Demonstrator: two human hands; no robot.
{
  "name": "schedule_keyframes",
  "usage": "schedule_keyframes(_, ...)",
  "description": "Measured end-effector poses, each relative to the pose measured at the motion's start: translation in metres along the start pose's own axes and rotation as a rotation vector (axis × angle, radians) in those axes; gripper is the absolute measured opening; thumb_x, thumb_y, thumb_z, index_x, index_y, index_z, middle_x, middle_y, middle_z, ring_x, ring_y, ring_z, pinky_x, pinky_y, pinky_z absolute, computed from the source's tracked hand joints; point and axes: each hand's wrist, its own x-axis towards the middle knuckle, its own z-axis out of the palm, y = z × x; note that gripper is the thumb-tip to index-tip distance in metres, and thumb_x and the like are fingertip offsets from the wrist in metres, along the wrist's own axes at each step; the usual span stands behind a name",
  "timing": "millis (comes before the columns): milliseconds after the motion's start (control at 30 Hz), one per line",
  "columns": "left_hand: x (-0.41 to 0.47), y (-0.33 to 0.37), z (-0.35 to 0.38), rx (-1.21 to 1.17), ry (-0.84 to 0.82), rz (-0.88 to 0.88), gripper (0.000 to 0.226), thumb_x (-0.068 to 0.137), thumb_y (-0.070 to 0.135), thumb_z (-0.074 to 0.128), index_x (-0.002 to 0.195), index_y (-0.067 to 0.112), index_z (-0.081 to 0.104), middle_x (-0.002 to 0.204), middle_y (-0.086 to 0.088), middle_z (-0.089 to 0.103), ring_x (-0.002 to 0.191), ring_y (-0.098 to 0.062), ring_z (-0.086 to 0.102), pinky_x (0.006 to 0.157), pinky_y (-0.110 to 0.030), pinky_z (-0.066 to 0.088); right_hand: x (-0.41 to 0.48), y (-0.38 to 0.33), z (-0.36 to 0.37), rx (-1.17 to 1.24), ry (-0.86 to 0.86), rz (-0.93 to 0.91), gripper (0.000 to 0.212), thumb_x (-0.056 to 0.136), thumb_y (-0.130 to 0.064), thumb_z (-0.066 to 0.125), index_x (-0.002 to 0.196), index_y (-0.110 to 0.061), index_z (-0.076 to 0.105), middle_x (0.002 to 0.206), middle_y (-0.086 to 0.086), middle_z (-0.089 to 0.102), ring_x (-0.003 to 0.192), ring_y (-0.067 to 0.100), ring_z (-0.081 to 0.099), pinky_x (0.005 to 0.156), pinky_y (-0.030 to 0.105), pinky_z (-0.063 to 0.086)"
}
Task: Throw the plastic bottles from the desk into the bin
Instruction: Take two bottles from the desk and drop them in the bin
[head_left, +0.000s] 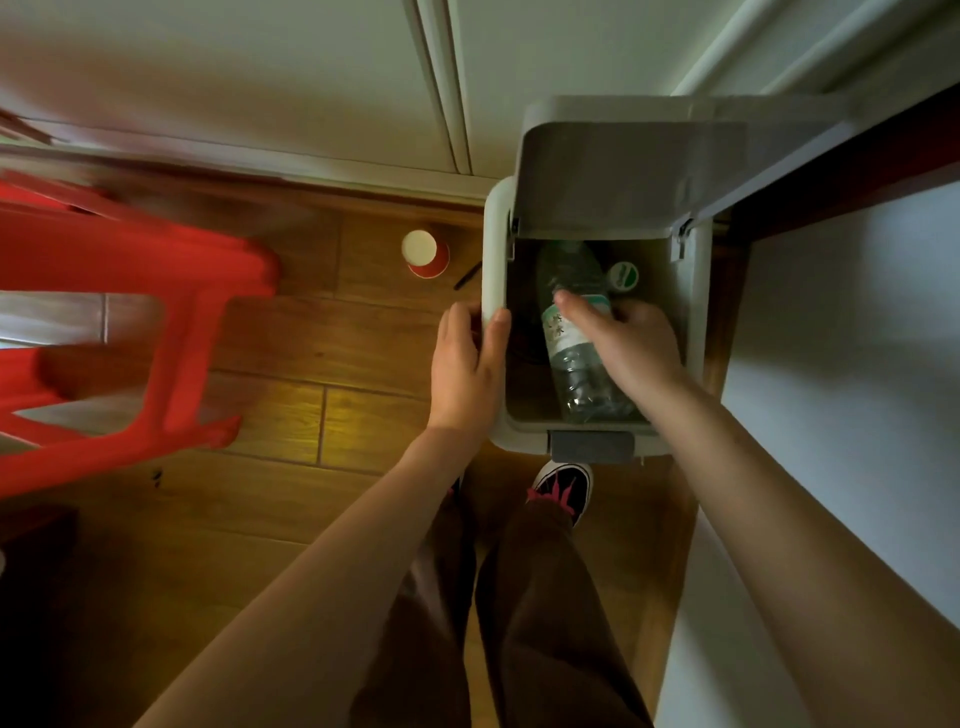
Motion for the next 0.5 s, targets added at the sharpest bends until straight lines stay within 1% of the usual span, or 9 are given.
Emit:
schedule_keyframes(67,0.000,-0.003,0.001,-0.032,-0.007,0.000,0.020,0.098,0.032,0.047,0.091,0.013,0.048,0.078,0.008,0.044,0.067,-0.001,0.046,0.059,-0.006,0.038,0.009,0.001,0.010,-0.008,-0.006,-0.026,0.049,0.081,-0.052,0.069,0.104,-0.008,0.067,0.079,-0.002,0.069,0.062,0.004,0.064,0.040,0.008,0.043)
schedule_keyframes(133,0.001,-0.005,0.001,-0.046,-0.015,0.001,0.021,0.098,0.033,0.047,0.091,0.014,0.048,0.079,0.006,0.046,0.068,-0.005,0.045,0.057,-0.007,0.037,0.012,0.005,0.018,-0.012,-0.012,-0.038,0.048,0.082,-0.047,0.069,0.110,-0.009,0.062,0.079,-0.007,0.064,0.063,0.002,0.061,0.037,0.004,0.039)
schedule_keyframes(200,0.002,-0.007,0.001,-0.045,-0.018,0.002,0.022,0.098,0.034,0.047,0.091,0.014,0.049,0.079,0.005,0.047,0.068,-0.006,0.046,0.057,-0.007,0.037,0.012,0.011,0.023,0.032,-0.037,-0.020,0.047,0.083,-0.042,0.071,0.117,-0.011,0.058,0.084,-0.007,0.063,0.069,0.002,0.062,0.042,0.005,0.043)
schedule_keyframes(267,0.002,-0.007,0.001,-0.043,-0.026,-0.001,0.023,0.097,0.035,0.047,0.094,0.012,0.050,0.081,0.005,0.048,0.070,-0.005,0.047,0.058,-0.007,0.038,0.010,0.016,0.024,0.096,-0.089,0.018,0.047,0.082,-0.033,0.073,0.123,-0.015,0.056,0.094,-0.004,0.065,0.077,0.005,0.064,0.052,0.013,0.047)
schedule_keyframes(333,0.002,-0.006,0.000,-0.050,-0.034,-0.009,0.023,0.097,0.035,0.048,0.095,0.012,0.050,0.083,0.003,0.049,0.071,-0.004,0.047,0.059,-0.006,0.039,0.009,0.020,0.025,0.125,-0.125,0.029,0.051,0.080,-0.028,0.075,0.126,-0.016,0.057,0.104,-0.001,0.067,0.085,0.008,0.065,0.061,0.018,0.048)
schedule_keyframes(400,0.002,-0.006,0.000,-0.055,-0.033,-0.010,0.023,0.097,0.035,0.048,0.095,0.012,0.050,0.083,0.003,0.050,0.072,-0.004,0.048,0.059,-0.007,0.040,0.011,0.024,0.029,0.123,-0.108,0.001,0.056,0.078,-0.028,0.078,0.128,-0.016,0.056,0.108,-0.002,0.067,0.086,0.006,0.064,0.064,0.018,0.047)
schedule_keyframes(467,0.003,-0.008,0.001,-0.053,-0.029,-0.011,0.022,0.097,0.034,0.049,0.094,0.012,0.050,0.083,0.003,0.050,0.072,-0.004,0.049,0.060,-0.007,0.040,0.013,0.024,0.035,0.087,-0.080,-0.032,0.059,0.077,-0.027,0.079,0.129,-0.015,0.054,0.105,-0.007,0.061,0.080,-0.002,0.057,0.063,0.013,0.042)
schedule_keyframes(500,0.003,-0.009,0.001,-0.050,-0.028,-0.011,0.023,0.097,0.035,0.049,0.094,0.012,0.051,0.084,0.002,0.051,0.073,-0.005,0.049,0.060,-0.008,0.040,0.014,0.025,0.038,0.070,-0.083,-0.044,0.060,0.078,-0.027,0.078,0.130,-0.015,0.052,0.105,-0.009,0.058,0.079,-0.003,0.055,0.062,0.011,0.040)
